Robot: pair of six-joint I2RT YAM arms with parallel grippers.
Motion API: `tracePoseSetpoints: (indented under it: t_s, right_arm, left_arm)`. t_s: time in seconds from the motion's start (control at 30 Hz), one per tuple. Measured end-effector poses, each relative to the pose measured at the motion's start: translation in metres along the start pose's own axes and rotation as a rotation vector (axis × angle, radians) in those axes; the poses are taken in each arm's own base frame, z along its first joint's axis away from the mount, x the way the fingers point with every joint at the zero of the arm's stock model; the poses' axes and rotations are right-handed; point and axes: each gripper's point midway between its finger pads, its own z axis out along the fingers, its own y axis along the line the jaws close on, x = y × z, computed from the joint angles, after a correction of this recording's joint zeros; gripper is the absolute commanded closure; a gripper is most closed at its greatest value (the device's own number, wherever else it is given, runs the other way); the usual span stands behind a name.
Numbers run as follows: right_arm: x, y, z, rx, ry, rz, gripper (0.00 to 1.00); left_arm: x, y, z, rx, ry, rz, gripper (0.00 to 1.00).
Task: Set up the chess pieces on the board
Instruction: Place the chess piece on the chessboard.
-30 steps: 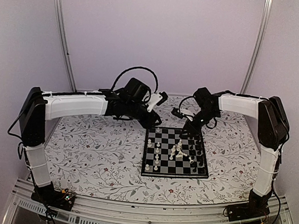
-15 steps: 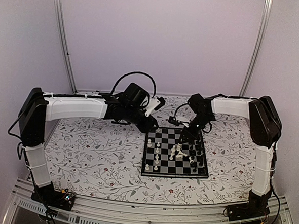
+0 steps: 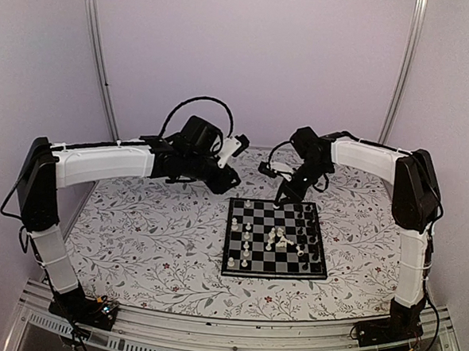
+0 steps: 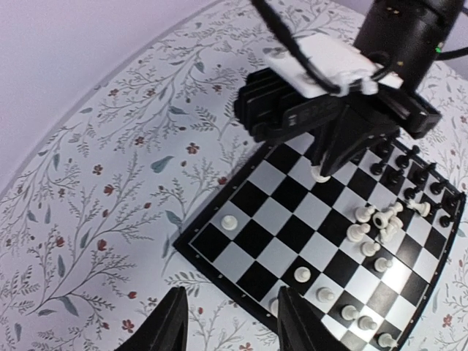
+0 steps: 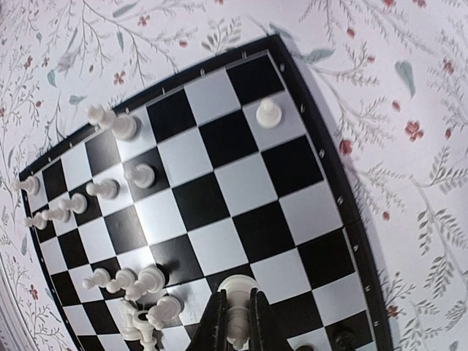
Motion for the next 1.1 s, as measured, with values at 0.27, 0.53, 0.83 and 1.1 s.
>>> tracePoseSetpoints:
  t_s: [0.27, 0.53, 0.83, 1.1]
  right_arm:
    - [-0.079, 0.016, -0.003, 0.022, -0.088, -0.142, 0.97]
    - [-0.087, 0.044, 0.059, -0.053, -0.003, -0.202, 0.97]
    - [-0.071, 0.052, 0.084, -0.073, 0.071, -0.203, 0.94]
    - [-0.067, 0.048, 0.089, -0.060, 0.087, -0.205, 0.84]
  left_arm:
    - [0.007, 0.091, -0.023, -0.163, -0.134, -0.169, 0.54]
    - [0.018, 0.110, -0.022, -0.164, -0.179, -0.269, 0.54]
    - [0.004, 0.110, -0.034, -0.156, -0.229, -0.274, 0.54]
    - [0.003, 0.109, -0.034, -0.152, -0.229, -0.270, 0.53]
